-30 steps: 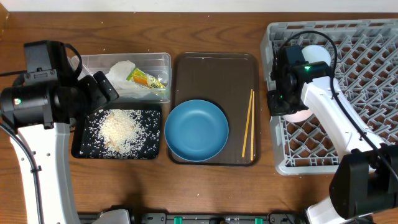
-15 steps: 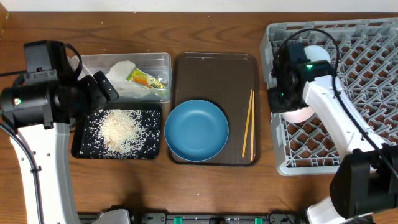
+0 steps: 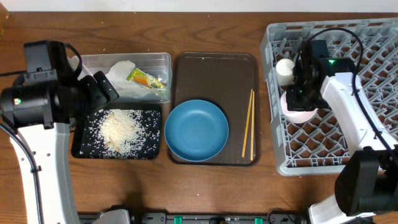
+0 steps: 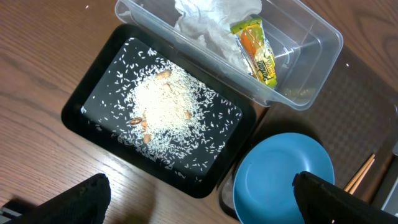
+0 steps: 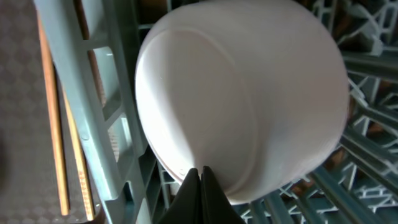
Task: Sort waste into correct bins and load items into the dishwasher rack
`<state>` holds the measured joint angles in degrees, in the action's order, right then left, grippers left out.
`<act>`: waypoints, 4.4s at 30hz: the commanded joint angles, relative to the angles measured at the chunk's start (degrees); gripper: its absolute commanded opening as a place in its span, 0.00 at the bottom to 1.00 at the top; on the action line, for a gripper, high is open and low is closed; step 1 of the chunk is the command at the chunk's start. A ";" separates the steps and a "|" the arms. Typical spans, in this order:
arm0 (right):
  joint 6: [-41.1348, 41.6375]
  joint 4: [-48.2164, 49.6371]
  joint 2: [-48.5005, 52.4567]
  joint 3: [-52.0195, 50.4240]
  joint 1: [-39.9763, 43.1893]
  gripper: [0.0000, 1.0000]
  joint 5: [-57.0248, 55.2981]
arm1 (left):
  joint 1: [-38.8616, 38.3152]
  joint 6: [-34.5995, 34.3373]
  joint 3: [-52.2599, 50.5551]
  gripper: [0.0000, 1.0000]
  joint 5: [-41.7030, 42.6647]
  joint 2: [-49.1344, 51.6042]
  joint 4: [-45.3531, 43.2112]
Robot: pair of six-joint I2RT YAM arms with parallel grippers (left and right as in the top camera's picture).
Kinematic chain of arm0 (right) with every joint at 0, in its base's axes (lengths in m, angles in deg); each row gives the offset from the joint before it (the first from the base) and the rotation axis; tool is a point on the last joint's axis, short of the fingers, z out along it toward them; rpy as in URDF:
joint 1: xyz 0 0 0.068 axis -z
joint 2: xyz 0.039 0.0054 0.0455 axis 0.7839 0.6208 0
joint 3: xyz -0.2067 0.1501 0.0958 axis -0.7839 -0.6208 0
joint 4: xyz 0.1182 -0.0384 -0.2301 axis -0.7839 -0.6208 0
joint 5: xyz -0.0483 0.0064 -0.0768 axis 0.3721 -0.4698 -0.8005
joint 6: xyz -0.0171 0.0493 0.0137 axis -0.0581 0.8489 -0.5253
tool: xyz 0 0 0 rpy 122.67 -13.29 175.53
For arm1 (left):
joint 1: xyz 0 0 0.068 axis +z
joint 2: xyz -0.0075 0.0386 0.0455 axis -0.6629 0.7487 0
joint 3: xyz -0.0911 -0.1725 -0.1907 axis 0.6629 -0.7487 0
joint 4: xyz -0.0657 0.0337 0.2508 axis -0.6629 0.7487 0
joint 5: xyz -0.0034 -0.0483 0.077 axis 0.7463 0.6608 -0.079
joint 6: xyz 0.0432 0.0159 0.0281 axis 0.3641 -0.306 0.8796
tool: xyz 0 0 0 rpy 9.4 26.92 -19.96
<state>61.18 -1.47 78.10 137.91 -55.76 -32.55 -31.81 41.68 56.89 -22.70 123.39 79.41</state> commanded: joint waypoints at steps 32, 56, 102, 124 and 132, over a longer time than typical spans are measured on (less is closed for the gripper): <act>-3.93 -6.51 0.28 5.90 3.39 0.32 -2.56 | 0.28 0.33 0.07 0.96 -0.92 0.07 0.13; -6.21 -3.06 0.26 3.74 13.18 0.58 13.51 | 0.28 0.33 0.07 0.96 -0.92 0.07 0.13; -4.15 -7.76 -0.57 5.84 8.52 0.62 8.20 | 0.28 0.33 0.07 0.96 -0.92 0.07 0.13; -9.97 2.75 0.28 -0.31 -3.43 0.29 6.80 | 0.28 0.33 0.07 0.96 -0.92 0.07 0.13; -9.99 4.02 0.28 -1.44 -3.43 0.28 6.80 | 0.28 0.33 0.07 0.96 -0.92 0.07 0.13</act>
<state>51.87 2.26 78.10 136.95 -58.71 -25.23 -31.83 41.68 56.89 -22.70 123.39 79.41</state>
